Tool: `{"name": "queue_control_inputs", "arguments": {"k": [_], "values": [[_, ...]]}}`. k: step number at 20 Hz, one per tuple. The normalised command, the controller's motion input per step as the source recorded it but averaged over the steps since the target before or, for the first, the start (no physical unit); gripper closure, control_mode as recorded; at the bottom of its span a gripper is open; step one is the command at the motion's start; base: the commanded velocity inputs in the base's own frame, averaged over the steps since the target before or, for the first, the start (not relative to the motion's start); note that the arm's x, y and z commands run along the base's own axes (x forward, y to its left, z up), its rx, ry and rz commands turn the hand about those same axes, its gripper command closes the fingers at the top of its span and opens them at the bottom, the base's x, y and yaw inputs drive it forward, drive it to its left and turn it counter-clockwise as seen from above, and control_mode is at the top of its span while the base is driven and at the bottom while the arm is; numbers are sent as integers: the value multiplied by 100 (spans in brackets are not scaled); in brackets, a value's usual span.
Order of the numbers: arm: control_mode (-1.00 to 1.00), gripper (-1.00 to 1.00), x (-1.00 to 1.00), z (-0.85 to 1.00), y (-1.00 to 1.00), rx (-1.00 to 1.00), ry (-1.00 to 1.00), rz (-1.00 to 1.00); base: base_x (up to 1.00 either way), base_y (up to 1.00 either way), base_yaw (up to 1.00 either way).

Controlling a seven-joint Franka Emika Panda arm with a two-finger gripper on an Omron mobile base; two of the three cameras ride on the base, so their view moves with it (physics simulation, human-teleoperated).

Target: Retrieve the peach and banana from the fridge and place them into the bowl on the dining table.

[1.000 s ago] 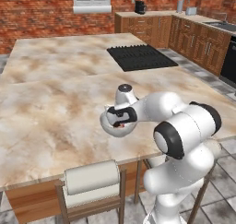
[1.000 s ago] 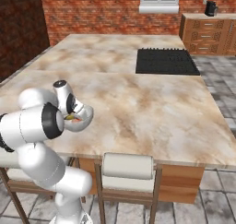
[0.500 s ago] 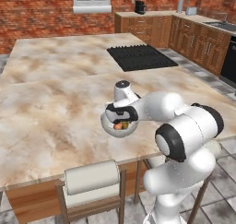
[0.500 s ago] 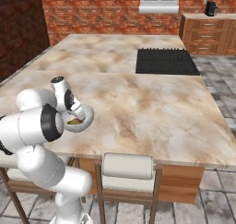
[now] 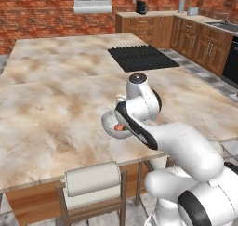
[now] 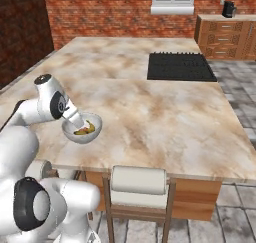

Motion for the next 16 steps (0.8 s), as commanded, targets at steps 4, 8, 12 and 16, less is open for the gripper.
{"name": "queue_control_inputs", "arguments": {"k": [4,8,12,16], "values": [[-100,-100,-100,100,-49,1,-20,0,0,0,0],[-100,-100,-100,100,-32,2,-18,0,0,0,0],[-100,-100,-100,99,-4,0,-21,0,0,0,0],[-100,-100,-100,87,1,0,-20,0,0,0,0]]}}
